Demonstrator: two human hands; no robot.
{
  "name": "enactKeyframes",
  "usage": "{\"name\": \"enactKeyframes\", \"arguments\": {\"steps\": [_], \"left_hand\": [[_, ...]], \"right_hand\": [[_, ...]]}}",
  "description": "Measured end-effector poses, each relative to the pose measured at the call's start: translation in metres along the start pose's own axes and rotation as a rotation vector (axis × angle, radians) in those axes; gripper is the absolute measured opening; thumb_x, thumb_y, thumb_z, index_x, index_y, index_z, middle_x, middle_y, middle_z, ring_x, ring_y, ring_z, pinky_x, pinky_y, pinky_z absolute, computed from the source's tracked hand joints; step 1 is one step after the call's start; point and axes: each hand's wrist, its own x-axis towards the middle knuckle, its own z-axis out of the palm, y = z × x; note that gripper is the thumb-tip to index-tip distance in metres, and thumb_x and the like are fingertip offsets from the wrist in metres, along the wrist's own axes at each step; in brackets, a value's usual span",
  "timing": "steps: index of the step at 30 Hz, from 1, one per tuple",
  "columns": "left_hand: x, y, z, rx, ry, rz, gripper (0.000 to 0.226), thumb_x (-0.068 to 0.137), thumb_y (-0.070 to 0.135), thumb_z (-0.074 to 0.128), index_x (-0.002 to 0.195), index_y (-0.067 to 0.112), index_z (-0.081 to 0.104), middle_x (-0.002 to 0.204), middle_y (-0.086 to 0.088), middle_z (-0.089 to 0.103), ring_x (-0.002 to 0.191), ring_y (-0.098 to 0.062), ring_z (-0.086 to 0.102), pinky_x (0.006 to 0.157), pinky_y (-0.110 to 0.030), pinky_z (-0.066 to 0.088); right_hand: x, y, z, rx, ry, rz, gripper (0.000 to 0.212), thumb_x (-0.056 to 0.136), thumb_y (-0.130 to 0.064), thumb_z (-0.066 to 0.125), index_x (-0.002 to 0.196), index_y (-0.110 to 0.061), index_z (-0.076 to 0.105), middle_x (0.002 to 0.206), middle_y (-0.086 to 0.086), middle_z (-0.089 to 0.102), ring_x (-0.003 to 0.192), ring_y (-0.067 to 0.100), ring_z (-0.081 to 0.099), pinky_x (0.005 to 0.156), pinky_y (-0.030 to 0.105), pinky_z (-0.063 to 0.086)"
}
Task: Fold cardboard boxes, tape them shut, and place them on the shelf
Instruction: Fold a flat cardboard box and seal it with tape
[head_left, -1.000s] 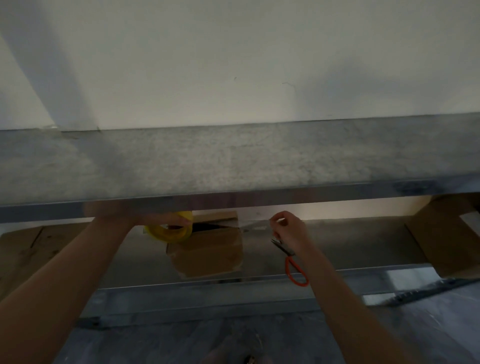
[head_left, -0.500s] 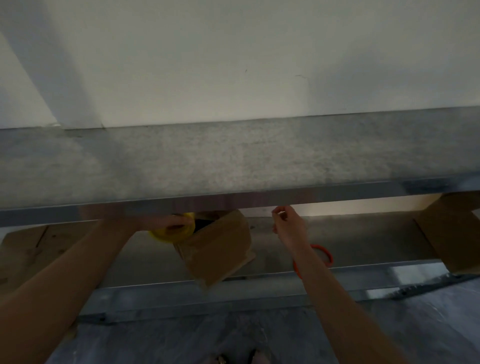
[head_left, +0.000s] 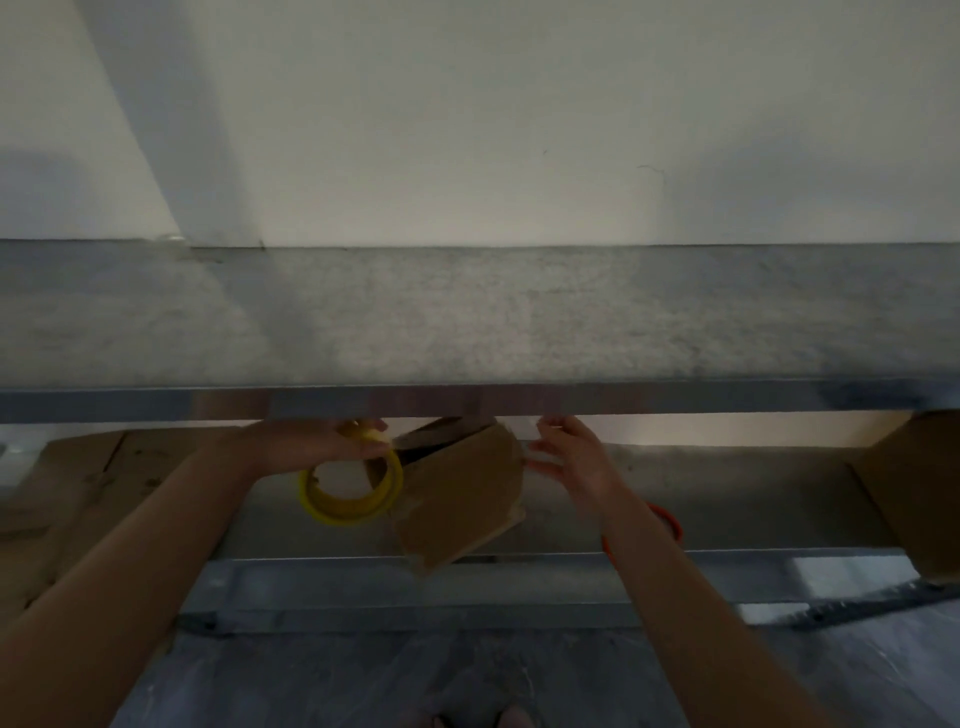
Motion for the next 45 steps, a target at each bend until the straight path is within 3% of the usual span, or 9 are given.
{"name": "enactKeyframes", "arguments": {"steps": [3,7,10,13,16,27,31,36,45], "left_hand": [[0.002,0.0,0.009,0.096,0.005,0.111,0.051,0.064,0.07,0.066,0.098,0.032,0.063,0.104,0.018,0.067,0.1,-0.006,0.06,0.092,-0.032,0.047],[0.007,-0.012,0.023,0.043,-0.02,0.093,0.058,0.062,0.074,0.064,0.085,0.021,0.056,0.078,0.013,0.062,0.079,-0.005,0.057,0.079,-0.029,0.047],[0.008,-0.019,0.035,0.017,-0.026,0.073,0.065,0.067,0.072,0.064,0.093,0.013,0.056,0.088,0.007,0.067,0.085,-0.006,0.062,0.084,-0.031,0.051],[0.013,-0.022,0.045,-0.017,0.011,0.069,0.04,0.088,0.047,0.062,0.097,0.009,0.055,0.098,-0.003,0.068,0.092,-0.013,0.064,0.087,-0.033,0.052],[0.009,-0.019,0.048,-0.061,0.05,0.085,0.037,0.091,0.04,0.059,0.1,0.004,0.053,0.099,-0.004,0.067,0.093,-0.013,0.063,0.086,-0.031,0.052],[-0.005,-0.023,0.046,-0.223,0.009,0.146,0.062,0.074,0.057,0.065,0.103,0.007,0.044,0.111,-0.018,0.059,0.107,-0.029,0.061,0.089,-0.047,0.054],[-0.004,-0.026,0.045,-0.245,0.005,0.143,0.069,0.069,0.061,0.064,0.104,0.004,0.044,0.114,-0.014,0.064,0.109,-0.026,0.062,0.091,-0.044,0.053],[0.0,-0.029,0.045,-0.255,0.012,0.138,0.077,0.064,0.071,0.068,0.102,0.008,0.045,0.112,-0.011,0.066,0.108,-0.024,0.064,0.09,-0.044,0.053],[0.003,-0.027,0.043,-0.253,-0.002,0.122,0.079,0.062,0.073,0.066,0.102,0.008,0.045,0.112,-0.005,0.068,0.106,-0.017,0.066,0.095,-0.047,0.052]], "right_hand": [[-0.005,0.01,0.004,0.066,-0.044,0.012,0.014,0.099,-0.003,0.05,0.088,-0.01,0.057,0.083,0.009,0.056,0.077,0.019,0.063,0.068,0.027,0.058],[-0.01,0.016,0.001,-0.003,-0.07,0.028,0.009,0.1,-0.006,0.051,0.094,-0.01,0.057,0.091,0.01,0.055,0.084,0.02,0.06,0.075,0.038,0.06],[-0.013,0.022,0.001,-0.123,-0.079,0.058,0.007,0.1,-0.008,0.053,0.094,-0.009,0.057,0.097,0.011,0.055,0.085,0.019,0.061,0.081,0.049,0.059],[-0.01,0.02,-0.004,-0.166,-0.019,0.036,0.006,0.1,-0.008,0.053,0.095,-0.009,0.056,0.1,0.013,0.055,0.083,0.019,0.061,0.076,0.046,0.06],[-0.004,0.01,-0.007,-0.227,0.024,-0.038,0.006,0.098,-0.005,0.055,0.094,-0.009,0.058,0.092,0.009,0.056,0.079,0.019,0.062,0.073,0.042,0.061],[0.002,0.003,-0.013,-0.181,0.06,-0.238,0.009,0.098,-0.009,0.056,0.098,-0.002,0.061,0.084,0.011,0.059,0.077,0.019,0.064,0.072,0.036,0.061],[0.013,0.019,-0.01,-0.319,0.044,-0.181,0.002,0.097,-0.01,0.058,0.098,-0.012,0.059,0.093,0.008,0.057,0.078,0.016,0.061,0.07,0.036,0.061],[0.02,0.045,-0.007,-0.381,-0.017,-0.008,0.021,0.096,-0.011,0.06,0.114,-0.012,0.051,0.098,0.011,0.058,0.079,0.017,0.062,0.068,0.034,0.06],[0.026,0.069,0.002,-0.475,-0.038,0.078,0.029,0.089,-0.026,0.071,0.111,-0.023,0.052,0.102,0.011,0.066,0.089,0.024,0.068,0.083,0.041,0.059]]}}
